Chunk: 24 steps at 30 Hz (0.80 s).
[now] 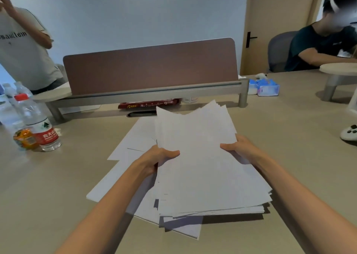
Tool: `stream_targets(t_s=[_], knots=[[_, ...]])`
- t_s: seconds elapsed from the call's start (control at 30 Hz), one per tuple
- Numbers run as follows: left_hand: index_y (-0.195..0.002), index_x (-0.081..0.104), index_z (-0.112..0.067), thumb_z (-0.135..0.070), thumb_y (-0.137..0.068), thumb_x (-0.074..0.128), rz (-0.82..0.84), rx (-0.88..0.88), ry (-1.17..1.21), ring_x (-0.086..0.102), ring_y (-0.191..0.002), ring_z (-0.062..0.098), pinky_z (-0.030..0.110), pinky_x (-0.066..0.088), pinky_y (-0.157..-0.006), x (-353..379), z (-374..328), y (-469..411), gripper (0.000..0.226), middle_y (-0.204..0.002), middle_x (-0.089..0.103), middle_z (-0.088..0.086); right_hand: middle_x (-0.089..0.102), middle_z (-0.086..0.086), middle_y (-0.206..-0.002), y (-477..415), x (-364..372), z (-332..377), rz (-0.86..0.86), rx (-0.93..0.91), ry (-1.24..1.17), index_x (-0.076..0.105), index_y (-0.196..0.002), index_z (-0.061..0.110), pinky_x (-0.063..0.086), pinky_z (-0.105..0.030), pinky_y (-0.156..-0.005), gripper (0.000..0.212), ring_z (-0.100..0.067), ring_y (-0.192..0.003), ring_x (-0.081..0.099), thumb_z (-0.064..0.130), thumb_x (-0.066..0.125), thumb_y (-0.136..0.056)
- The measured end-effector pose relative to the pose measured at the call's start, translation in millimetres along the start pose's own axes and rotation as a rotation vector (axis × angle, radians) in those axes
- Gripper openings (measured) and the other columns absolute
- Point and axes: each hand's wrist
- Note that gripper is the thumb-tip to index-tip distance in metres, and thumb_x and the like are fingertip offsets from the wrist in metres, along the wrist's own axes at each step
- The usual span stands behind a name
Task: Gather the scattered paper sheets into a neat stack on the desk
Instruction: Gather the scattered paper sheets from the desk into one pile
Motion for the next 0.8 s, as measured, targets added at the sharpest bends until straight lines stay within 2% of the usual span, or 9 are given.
stream_targets(t_s=[0.07,0.2,0.33,0.4,0.5,0.57,0.67,0.73,0.8], knots=[[-0.109,0.066,0.002,-0.005,-0.084,0.071,-0.055,-0.011,-0.017,0.073,-0.084,0.018,0.021,0.057,-0.062,-14,-2,-5,0.027,-0.104,0.073,0.011,0.058,-0.021,-0.129,-4,4,0,-0.024,-0.021,0.004,0.048,-0.129,-0.009,0.055,-0.029,-0.088,0.043,-0.034,-0.109,0.06,-0.016,0.054,-0.087],[-0.08,0.066,-0.005,-0.006,-0.088,0.066,-0.264,0.039,-0.121,0.063,-0.051,0.02,0.032,0.058,-0.054,-45,1,-5,0.008,-0.072,0.068,0.015,0.057,-0.019,-0.13,-12,6,2,-0.084,-0.018,0.004,0.048,-0.131,-0.007,0.045,-0.034,-0.093,0.046,-0.032,-0.109,0.057,-0.016,0.055,-0.086],[-0.093,0.071,-0.002,-0.006,-0.087,0.064,-0.519,0.116,-0.232,0.069,-0.062,0.02,0.033,0.058,-0.066,-89,16,-15,0.009,-0.077,0.071,0.009,0.054,-0.022,-0.132,-16,9,4,-0.092,-0.029,0.015,0.046,-0.131,-0.009,0.043,-0.037,-0.099,0.047,-0.035,-0.114,0.054,-0.019,0.054,-0.085],[-0.078,0.072,-0.013,-0.014,-0.082,0.065,-0.669,0.113,-0.514,0.066,-0.068,0.024,0.034,0.055,-0.069,-106,19,-21,0.008,-0.074,0.069,0.001,0.053,-0.021,-0.133,-17,9,5,-0.097,-0.023,0.034,0.046,-0.131,-0.009,0.043,-0.038,-0.101,0.048,-0.037,-0.12,0.052,-0.019,0.054,-0.085],[-0.062,0.053,-0.021,-0.03,-0.08,0.062,-0.734,0.055,-0.832,0.053,-0.067,0.026,0.028,0.039,-0.059,-112,18,-28,0.022,-0.066,0.056,0.0,0.053,-0.02,-0.133,-20,11,7,-0.087,-0.016,0.027,0.047,-0.129,-0.008,0.05,-0.029,-0.091,0.047,-0.035,-0.119,0.052,-0.019,0.054,-0.084],[-0.069,0.058,-0.017,-0.049,-0.081,0.061,-0.715,-0.025,-0.936,0.057,-0.081,0.028,0.031,0.042,-0.064,-110,16,-35,0.035,-0.082,0.061,0.007,0.054,-0.017,-0.128,-20,16,10,-0.082,-0.011,0.033,0.049,-0.125,-0.006,0.052,-0.02,-0.079,0.043,-0.029,-0.111,0.052,-0.02,0.054,-0.084],[-0.112,0.059,-0.005,-0.066,-0.079,0.058,-0.7,-0.162,-1.048,0.046,-0.117,0.034,0.042,0.046,-0.083,-105,15,-46,0.07,-0.124,0.051,0.017,0.054,-0.014,-0.122,-23,20,10,-0.059,0.003,0.043,0.05,-0.119,0.0,0.049,-0.021,-0.079,0.039,-0.027,-0.108,0.05,-0.02,0.053,-0.085],[-0.123,0.053,-0.003,-0.068,-0.078,0.059,-0.696,-0.192,-1.071,0.042,-0.121,0.034,0.041,0.044,-0.089,-104,12,-48,0.079,-0.131,0.046,0.017,0.053,-0.014,-0.123,-25,19,6,-0.058,0.013,0.057,0.049,-0.122,-0.002,0.047,-0.025,-0.083,0.041,-0.028,-0.11,0.05,-0.02,0.053,-0.085],[-0.118,0.056,-0.005,-0.067,-0.077,0.06,-0.644,-0.208,-1.061,0.046,-0.118,0.034,0.039,0.044,-0.086,-106,7,-50,0.075,-0.128,0.051,0.015,0.053,-0.014,-0.127,-28,17,2,-0.061,0.028,0.073,0.047,-0.128,-0.004,0.046,-0.027,-0.085,0.046,-0.028,-0.111,0.051,-0.019,0.054,-0.085]])
Point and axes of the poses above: each hand's wrist, its own y-axis away from the middle knuckle, its own x-axis out of the palm, z = x × y
